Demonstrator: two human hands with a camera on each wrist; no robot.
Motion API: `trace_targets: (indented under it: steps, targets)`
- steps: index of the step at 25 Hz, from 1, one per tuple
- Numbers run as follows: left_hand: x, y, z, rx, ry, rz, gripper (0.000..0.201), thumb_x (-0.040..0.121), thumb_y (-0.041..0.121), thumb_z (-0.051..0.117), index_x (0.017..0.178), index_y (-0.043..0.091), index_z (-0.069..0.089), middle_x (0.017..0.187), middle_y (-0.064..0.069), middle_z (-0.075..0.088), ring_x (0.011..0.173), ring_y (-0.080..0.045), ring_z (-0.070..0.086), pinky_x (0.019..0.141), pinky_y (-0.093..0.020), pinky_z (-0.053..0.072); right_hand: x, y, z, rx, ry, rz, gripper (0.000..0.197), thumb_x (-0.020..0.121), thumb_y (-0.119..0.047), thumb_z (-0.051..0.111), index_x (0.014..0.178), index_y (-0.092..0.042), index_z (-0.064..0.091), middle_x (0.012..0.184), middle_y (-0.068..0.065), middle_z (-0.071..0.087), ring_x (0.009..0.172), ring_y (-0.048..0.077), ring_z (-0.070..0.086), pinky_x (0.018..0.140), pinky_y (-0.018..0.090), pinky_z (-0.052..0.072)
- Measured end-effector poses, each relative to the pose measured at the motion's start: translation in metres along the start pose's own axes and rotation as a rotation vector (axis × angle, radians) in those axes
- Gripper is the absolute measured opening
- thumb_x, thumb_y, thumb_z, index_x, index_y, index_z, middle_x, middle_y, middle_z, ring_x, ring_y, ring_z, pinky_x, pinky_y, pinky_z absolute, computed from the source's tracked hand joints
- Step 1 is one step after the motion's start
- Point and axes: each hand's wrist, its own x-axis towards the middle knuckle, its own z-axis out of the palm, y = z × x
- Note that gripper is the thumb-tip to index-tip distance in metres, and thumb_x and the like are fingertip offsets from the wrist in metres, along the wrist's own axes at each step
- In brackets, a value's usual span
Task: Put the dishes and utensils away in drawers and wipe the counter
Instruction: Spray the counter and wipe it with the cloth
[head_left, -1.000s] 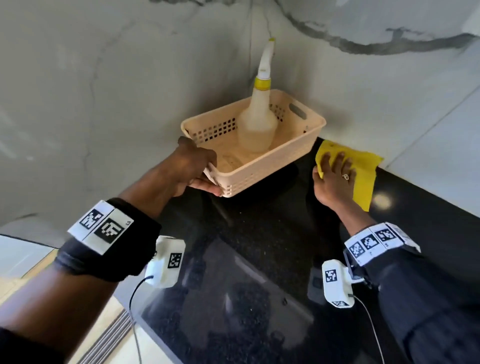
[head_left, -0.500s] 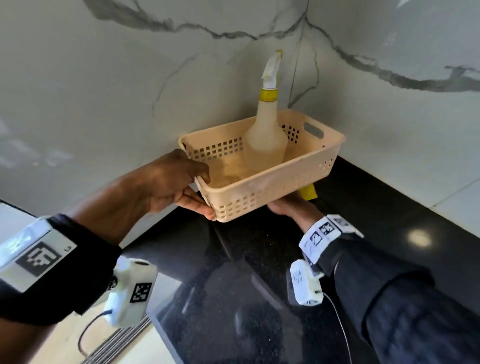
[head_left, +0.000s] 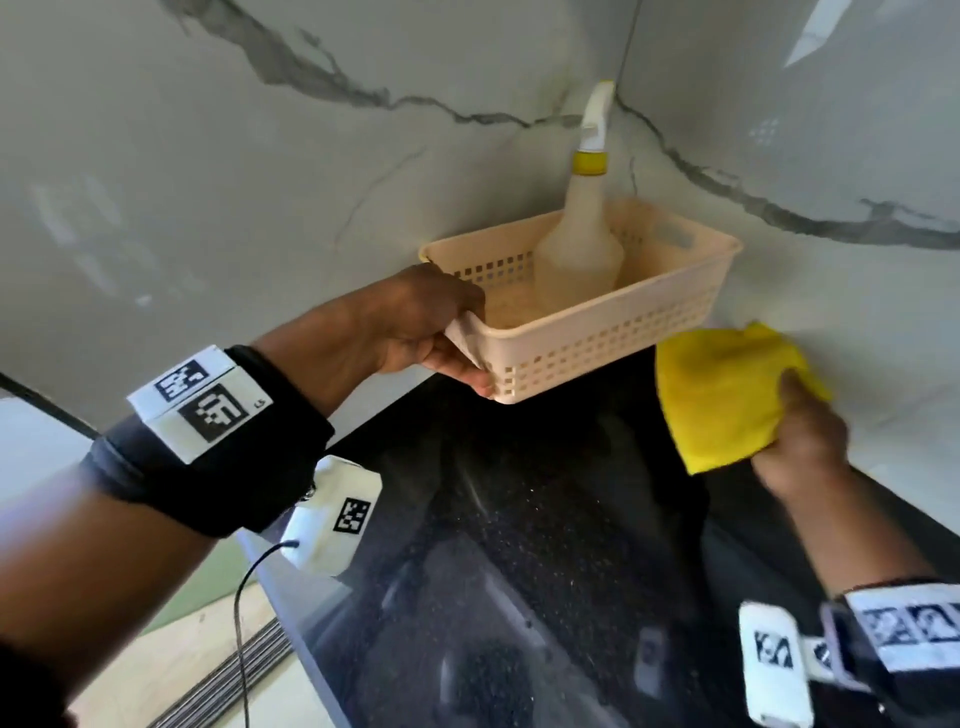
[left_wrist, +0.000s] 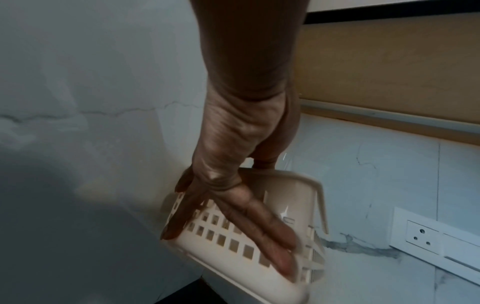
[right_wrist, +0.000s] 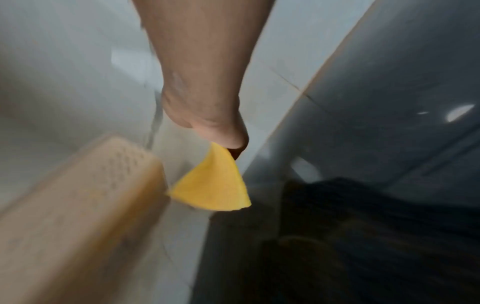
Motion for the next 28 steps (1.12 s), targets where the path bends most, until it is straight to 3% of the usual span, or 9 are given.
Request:
trace_targets:
  steps: [4, 6, 8, 10, 12, 16, 19, 23, 28]
  targets:
    - [0.004, 0.001, -0.002, 0.010, -0.017, -0.020, 0.039, 0.096, -0.001, 0.045, 0.135, -0.002, 0.042, 0.122, -0.027, 0.056, 0.082, -0.052, 0.067, 0.058, -0.049, 0.060, 0.051, 0.010, 0.076, -0.319, 0.024, -0.131, 0.046, 0.099, -0.026, 0.050, 0.140, -0.007, 0.047, 0.116, 0.009, 0.060, 0.103, 0.023, 0.059, 0.092, 0.037, 0.043]
    - [0.008, 0.000, -0.003, 0.006, -0.015, -0.026, 0.040, 0.095, -0.001, 0.047, 0.135, -0.002, 0.043, 0.125, -0.025, 0.054, 0.082, -0.052, 0.067, 0.058, -0.049, 0.060, 0.049, 0.055, 0.121, -0.719, -0.233, -0.076, 0.056, 0.098, -0.030, 0.053, 0.147, -0.009, 0.038, 0.144, 0.013, 0.046, 0.131, 0.027, 0.044, 0.109, 0.040, 0.035]
    - [0.010, 0.000, -0.004, 0.001, -0.022, -0.043, 0.040, 0.094, -0.001, 0.048, 0.134, -0.002, 0.043, 0.124, -0.024, 0.053, 0.079, -0.052, 0.068, 0.057, -0.049, 0.060, 0.028, 0.096, 0.155, -1.079, -0.495, -0.024, 0.052, 0.100, -0.025, 0.050, 0.147, -0.008, 0.037, 0.152, 0.014, 0.037, 0.141, 0.030, 0.033, 0.112, 0.034, 0.028]
    - [0.013, 0.000, -0.004, -0.008, -0.012, -0.042, 0.040, 0.094, -0.002, 0.048, 0.133, -0.001, 0.043, 0.123, -0.023, 0.051, 0.078, -0.051, 0.068, 0.058, -0.049, 0.060, -0.002, 0.117, 0.182, -1.211, -0.666, -0.251, 0.046, 0.100, -0.035, 0.043, 0.142, -0.019, 0.040, 0.143, 0.016, 0.047, 0.133, 0.038, 0.042, 0.102, 0.034, 0.037]
    - [0.013, -0.002, -0.001, -0.008, 0.002, -0.023, 0.042, 0.093, -0.003, 0.048, 0.134, 0.001, 0.042, 0.126, -0.020, 0.051, 0.082, -0.048, 0.068, 0.058, -0.050, 0.060, -0.037, 0.134, 0.192, -1.326, -0.759, -0.562, 0.049, 0.095, -0.048, 0.031, 0.140, -0.032, 0.035, 0.145, 0.012, 0.047, 0.131, 0.040, 0.044, 0.102, 0.047, 0.042]
    - [0.015, -0.009, 0.006, 0.016, 0.017, 0.025, 0.041, 0.095, -0.002, 0.044, 0.135, 0.002, 0.044, 0.121, -0.021, 0.056, 0.087, -0.047, 0.066, 0.058, -0.055, 0.058, -0.103, 0.141, 0.138, -1.517, -1.114, -0.767, 0.061, 0.096, -0.051, 0.017, 0.153, -0.031, 0.027, 0.162, -0.005, 0.016, 0.149, 0.018, 0.007, 0.120, 0.035, 0.001]
    - [0.015, -0.020, 0.006, 0.036, 0.054, 0.011, 0.037, 0.096, -0.001, 0.041, 0.133, 0.001, 0.045, 0.108, -0.021, 0.059, 0.077, -0.045, 0.067, 0.057, -0.054, 0.057, -0.057, 0.105, 0.055, -1.436, -0.888, -0.671, 0.053, 0.101, -0.051, 0.021, 0.149, -0.029, 0.025, 0.157, -0.009, 0.018, 0.149, 0.022, 0.014, 0.115, 0.022, -0.002]
    - [0.008, -0.039, 0.003, 0.038, 0.062, -0.030, 0.034, 0.094, -0.001, 0.044, 0.129, -0.002, 0.047, 0.116, -0.028, 0.058, 0.075, -0.048, 0.067, 0.055, -0.053, 0.058, -0.027, 0.082, 0.004, -1.589, -0.406, -0.349, 0.049, 0.106, -0.041, 0.026, 0.150, -0.040, 0.004, 0.161, -0.011, -0.002, 0.152, 0.023, 0.000, 0.120, 0.037, -0.001]
    - [0.011, -0.059, 0.003, 0.022, 0.101, -0.021, 0.045, 0.088, -0.002, 0.051, 0.132, -0.003, 0.039, 0.124, -0.027, 0.053, 0.079, -0.051, 0.067, 0.050, -0.045, 0.058, -0.122, 0.122, 0.044, -1.648, -0.446, -0.432, 0.060, 0.099, -0.052, 0.012, 0.156, -0.033, 0.015, 0.164, -0.002, 0.002, 0.151, 0.029, 0.003, 0.120, 0.044, 0.001]
